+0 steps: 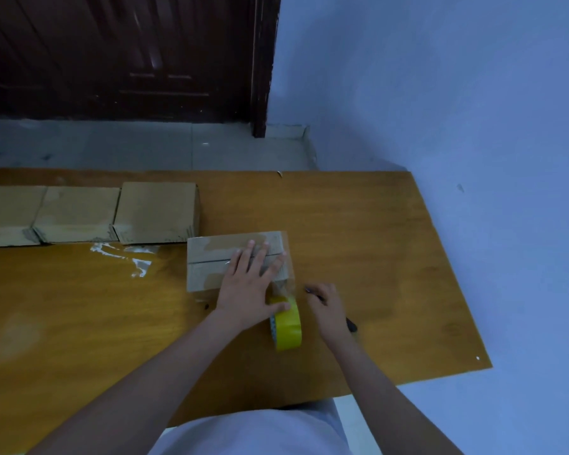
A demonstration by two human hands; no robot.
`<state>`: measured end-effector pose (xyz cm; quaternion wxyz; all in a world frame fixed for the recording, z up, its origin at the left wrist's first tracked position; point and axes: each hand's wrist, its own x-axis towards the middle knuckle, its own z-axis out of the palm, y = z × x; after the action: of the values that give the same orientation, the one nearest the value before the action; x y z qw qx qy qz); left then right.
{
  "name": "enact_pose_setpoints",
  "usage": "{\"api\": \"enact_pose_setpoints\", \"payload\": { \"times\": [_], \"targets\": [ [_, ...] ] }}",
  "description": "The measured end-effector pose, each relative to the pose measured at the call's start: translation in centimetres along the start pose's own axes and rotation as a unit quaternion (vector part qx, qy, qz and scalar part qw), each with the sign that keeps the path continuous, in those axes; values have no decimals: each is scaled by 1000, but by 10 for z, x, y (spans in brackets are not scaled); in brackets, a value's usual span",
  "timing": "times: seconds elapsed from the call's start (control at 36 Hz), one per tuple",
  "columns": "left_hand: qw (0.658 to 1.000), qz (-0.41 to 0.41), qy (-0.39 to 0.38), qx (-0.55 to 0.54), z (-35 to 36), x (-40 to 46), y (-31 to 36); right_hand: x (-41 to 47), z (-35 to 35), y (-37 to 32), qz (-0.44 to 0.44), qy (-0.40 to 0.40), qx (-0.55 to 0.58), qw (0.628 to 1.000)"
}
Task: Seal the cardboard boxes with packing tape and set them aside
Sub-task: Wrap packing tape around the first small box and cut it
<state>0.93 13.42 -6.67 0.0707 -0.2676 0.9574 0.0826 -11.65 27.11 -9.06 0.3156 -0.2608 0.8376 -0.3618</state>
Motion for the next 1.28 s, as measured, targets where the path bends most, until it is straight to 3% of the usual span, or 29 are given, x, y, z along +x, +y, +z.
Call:
{"api": "enact_pose_setpoints", "payload": {
  "times": [0.08,0.19,0.39,0.67,0.86,1.11,1.28],
  "targets": [
    [1000,2,6,-5,4,1,0,-3,5,-14,36,-91,125,987],
    [999,3,20,-26,6,1,-1,-3,10,-17,38,-122,150,980],
    [995,-36,29,-90,2,3,1,-6,12,-7,-11,-99,158,982],
    [995,-30,84,-48,8,3,2,-9,18,-8,-39,-60,114,991],
    [995,-59,55,-50,5,11,4,-24,17,-6,-60,-102,97,988],
    [995,-28,94,-3,9,9,-1,-19,1,4,-11,-30,148,989],
    [991,-11,113,-76,6,2,-14,-4,-13,3,-17,33,145,989]
  ]
}}
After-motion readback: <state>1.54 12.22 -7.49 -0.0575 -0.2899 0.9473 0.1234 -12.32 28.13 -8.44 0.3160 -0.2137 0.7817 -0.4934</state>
